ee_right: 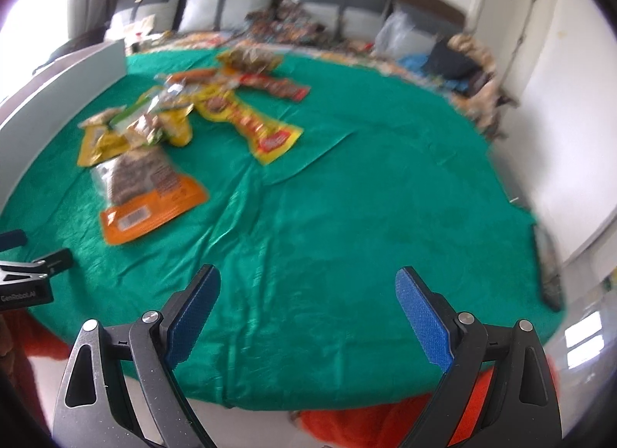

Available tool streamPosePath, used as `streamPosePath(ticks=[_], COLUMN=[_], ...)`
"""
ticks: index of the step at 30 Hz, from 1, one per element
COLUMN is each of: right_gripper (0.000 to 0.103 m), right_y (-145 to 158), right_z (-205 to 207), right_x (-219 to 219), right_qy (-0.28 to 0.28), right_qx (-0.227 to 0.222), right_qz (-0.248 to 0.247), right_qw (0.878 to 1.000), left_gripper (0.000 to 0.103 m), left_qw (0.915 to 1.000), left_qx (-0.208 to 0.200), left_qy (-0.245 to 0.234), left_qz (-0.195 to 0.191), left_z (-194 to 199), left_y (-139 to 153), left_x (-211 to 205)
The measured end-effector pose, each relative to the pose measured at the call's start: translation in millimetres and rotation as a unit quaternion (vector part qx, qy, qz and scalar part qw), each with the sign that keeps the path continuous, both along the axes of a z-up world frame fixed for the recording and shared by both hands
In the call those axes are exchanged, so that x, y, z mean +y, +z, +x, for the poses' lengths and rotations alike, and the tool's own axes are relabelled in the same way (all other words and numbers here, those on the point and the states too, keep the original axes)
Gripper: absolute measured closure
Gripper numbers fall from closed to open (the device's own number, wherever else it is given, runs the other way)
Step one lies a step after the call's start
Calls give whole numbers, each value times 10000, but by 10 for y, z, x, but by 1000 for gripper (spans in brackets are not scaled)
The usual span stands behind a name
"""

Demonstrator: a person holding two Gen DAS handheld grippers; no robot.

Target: Organize snacks

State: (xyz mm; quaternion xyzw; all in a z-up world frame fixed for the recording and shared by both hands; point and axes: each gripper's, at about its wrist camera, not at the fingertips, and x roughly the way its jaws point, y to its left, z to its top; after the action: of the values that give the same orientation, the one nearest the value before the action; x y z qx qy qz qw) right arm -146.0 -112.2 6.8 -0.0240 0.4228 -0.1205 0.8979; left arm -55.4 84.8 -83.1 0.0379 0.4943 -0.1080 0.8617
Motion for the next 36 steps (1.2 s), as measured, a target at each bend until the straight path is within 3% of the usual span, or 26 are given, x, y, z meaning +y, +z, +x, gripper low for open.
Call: streamPosePath(ticks=[4,8,11,16,17,24,28,31,33,36], right_gripper=[9,9,9,7,4,8,13,12,10,9], right_y=[-89,-192,-259,-434,-460,-450,-432,-436,-449,-460], right_z=[253,737,1153,1556,1605,1627,1478,1267,1157,1038], right_x=[81,359,649,1057,1062,996,832,512,385,321], right_qy=[589,1141,1789,2662,2722,2642,2484,2179,2045,1942], right_qx=[230,577,764,1151,1236,1579,1652,1449,1321,1173], right_qz=[771,1091,1117,426,517,423,410,524,532,574], right_qw=[9950,9858,9745,9561,9529,9505,9536,9637,9685,9722], left_gripper=[0,0,0,0,0,0,0,0,1,1], left_qw=[10000,10000,10000,10000,10000,10000,9980,9933,9930,9883], left_qx=[5,-8,-11,-57,-66,-2,225,167,-11,295], left_qy=[-6,17,7,1,11,7,138,165,238,393], left_qz=[-15,-28,-32,-39,-39,-60,-582,-1135,-1160,-1446], left_z=[23,26,26,7,0,-19,31,329,648,1376], left_y=[1,-2,-7,-18,-22,-20,56,283,509,713], left_x=[60,89,99,110,101,119,274,386,415,426])
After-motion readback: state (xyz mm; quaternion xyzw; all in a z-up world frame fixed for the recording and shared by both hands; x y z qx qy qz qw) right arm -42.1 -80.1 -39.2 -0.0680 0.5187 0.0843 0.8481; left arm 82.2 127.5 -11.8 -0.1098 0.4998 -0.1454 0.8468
